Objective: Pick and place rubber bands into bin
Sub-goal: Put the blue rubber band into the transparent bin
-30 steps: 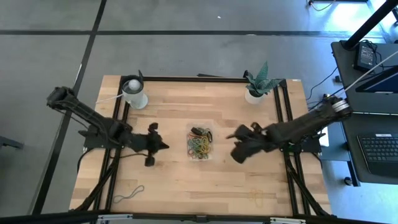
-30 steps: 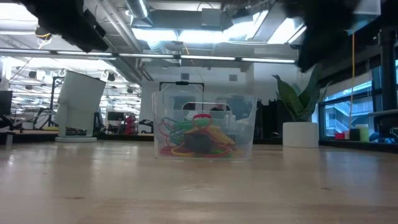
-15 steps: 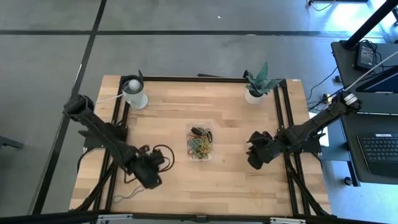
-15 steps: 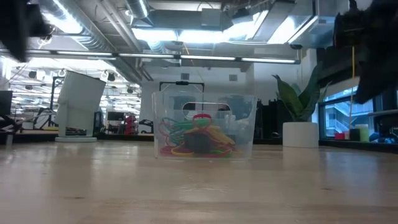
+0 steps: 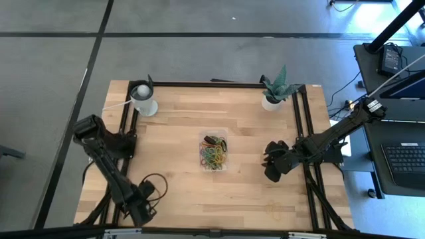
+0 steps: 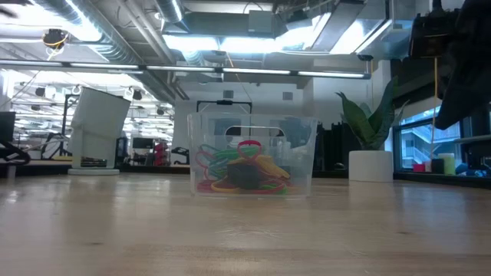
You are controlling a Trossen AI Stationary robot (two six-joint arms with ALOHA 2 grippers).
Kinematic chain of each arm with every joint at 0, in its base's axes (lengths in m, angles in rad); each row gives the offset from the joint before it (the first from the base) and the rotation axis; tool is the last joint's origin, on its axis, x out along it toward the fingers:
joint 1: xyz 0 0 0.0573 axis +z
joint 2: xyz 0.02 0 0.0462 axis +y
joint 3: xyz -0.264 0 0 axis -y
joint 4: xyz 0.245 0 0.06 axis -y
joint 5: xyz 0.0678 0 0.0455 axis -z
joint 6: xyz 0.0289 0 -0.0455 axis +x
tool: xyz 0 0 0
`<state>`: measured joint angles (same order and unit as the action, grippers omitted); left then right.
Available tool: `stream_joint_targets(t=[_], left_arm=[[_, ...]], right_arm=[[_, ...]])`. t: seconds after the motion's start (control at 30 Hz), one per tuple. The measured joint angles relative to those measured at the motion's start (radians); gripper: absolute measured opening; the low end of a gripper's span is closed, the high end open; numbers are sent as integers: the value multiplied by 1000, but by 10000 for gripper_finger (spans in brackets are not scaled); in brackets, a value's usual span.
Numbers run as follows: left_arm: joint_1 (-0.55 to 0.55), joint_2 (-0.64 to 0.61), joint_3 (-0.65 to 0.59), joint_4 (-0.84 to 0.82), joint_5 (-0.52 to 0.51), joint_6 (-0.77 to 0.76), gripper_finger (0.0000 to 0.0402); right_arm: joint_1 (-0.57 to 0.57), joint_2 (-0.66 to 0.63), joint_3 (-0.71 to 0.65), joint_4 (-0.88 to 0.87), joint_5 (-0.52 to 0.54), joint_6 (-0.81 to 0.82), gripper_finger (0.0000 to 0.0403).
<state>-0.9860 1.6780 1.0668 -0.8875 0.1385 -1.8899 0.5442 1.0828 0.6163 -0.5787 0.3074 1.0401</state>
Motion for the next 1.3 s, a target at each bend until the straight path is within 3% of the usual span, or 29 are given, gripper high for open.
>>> stream_joint_targets(t=[0.13, 0.27, 0.43, 0.6, 0.87, 1.1, 1.2, 1.3], left_arm=[[-41, 28, 0, 0, 87, -46, 49], [-55, 37, 0, 1, 99, -92, 97], [-54, 37, 0, 4, 58, -94, 150], [-54, 37, 0, 19, -37, -75, 177], [-56, 83, 0, 83, -65, 106, 172], [-53, 190, 5, 130, 4, 194, 164], [-50, 201, 7, 136, 29, 192, 136], [-44, 196, 5, 140, 44, 204, 81]], right_arm=[[0, 0, 0, 21, -6, 0, 130], [0, 0, 0, 39, -6, 0, 130], [0, 0, 0, 42, -6, 3, 130], [0, 0, 0, 55, -6, 4, 130], [-1, 0, 0, 75, -6, 6, 130], [-1, 0, 0, 82, -6, 6, 130], [-1, 0, 0, 83, -6, 2, 130], [-1, 0, 0, 83, -5, 2, 130]])
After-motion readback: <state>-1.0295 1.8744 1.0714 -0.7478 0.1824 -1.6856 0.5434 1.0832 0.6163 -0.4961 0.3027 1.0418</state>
